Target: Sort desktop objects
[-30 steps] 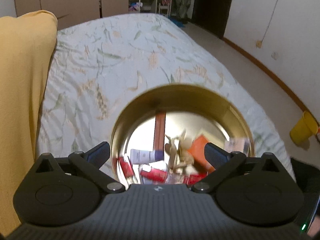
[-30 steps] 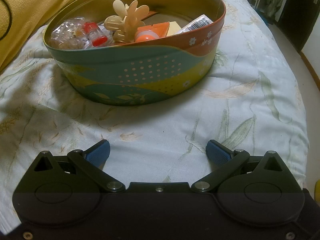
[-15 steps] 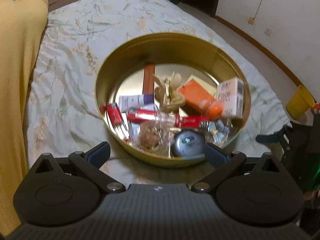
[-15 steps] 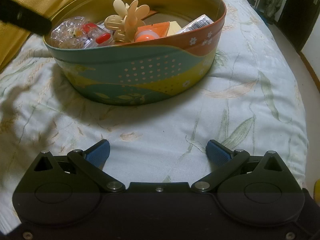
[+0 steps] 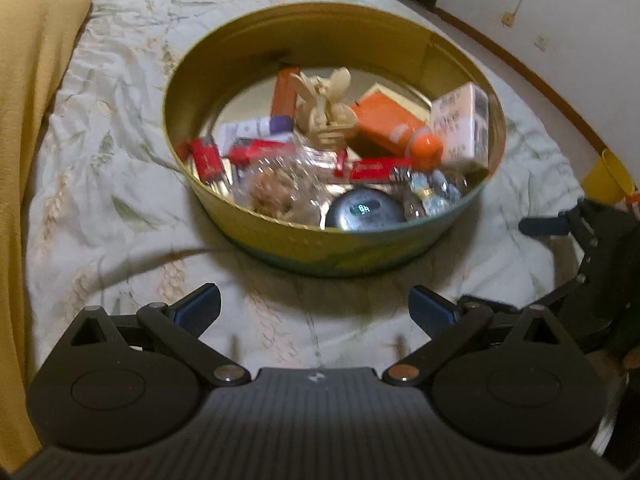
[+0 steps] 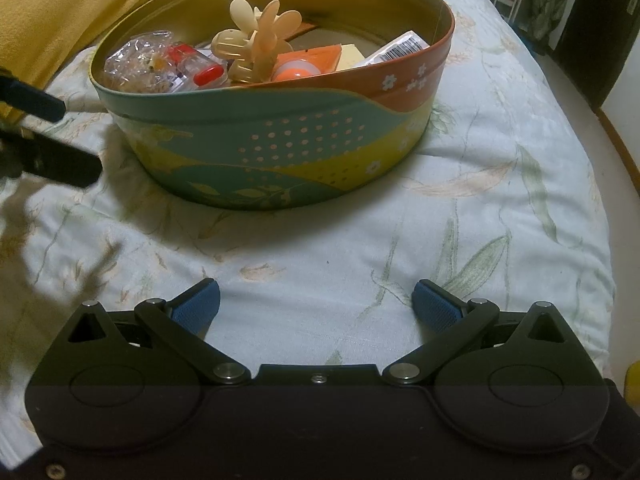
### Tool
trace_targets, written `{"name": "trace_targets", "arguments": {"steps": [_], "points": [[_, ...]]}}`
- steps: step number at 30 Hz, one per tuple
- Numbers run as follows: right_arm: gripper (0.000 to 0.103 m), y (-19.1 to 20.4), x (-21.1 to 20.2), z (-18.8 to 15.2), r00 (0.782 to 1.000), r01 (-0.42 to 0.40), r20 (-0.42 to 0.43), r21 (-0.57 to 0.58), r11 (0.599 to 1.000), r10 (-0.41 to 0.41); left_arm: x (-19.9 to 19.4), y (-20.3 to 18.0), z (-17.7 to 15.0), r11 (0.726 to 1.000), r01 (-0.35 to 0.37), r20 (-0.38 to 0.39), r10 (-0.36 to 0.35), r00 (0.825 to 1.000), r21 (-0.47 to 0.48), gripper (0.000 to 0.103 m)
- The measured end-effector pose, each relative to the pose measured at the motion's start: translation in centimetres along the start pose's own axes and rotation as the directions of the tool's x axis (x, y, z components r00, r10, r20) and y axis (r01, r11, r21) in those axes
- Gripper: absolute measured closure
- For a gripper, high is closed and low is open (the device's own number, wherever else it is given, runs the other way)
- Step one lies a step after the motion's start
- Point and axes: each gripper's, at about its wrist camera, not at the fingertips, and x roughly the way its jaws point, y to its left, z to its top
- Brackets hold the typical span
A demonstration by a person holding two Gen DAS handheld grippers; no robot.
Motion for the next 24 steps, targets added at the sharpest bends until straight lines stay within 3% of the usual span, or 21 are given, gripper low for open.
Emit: {"name": "trace_targets", "arguments": {"steps": [7,17,24], "points": [[0.000,0.1,0.0,0.0,1.000,0.001,0.002,-0.002,1.000,-0.001,0.8,-0.5,-1.0,1.000,-0.015,-0.023,0.015,1.000,0.020,0.000],[0.000,0.2,-0.1,-0.3,1.000,0.007,0.009,-0.004,1.000,-0.007,1.7,1.5,-2.3,0.996,-0.036,-0.035,0.033,0.999,-0.081,0.000],[0.000,0.2,-0.2,-0.2,1.000,0.004,-0.008,-0.009,1.000,-0.004,2.1,1.7,-3.4,0.995,-0.039,-0.044,0.036,0.998,-0.086,0.000]]}}
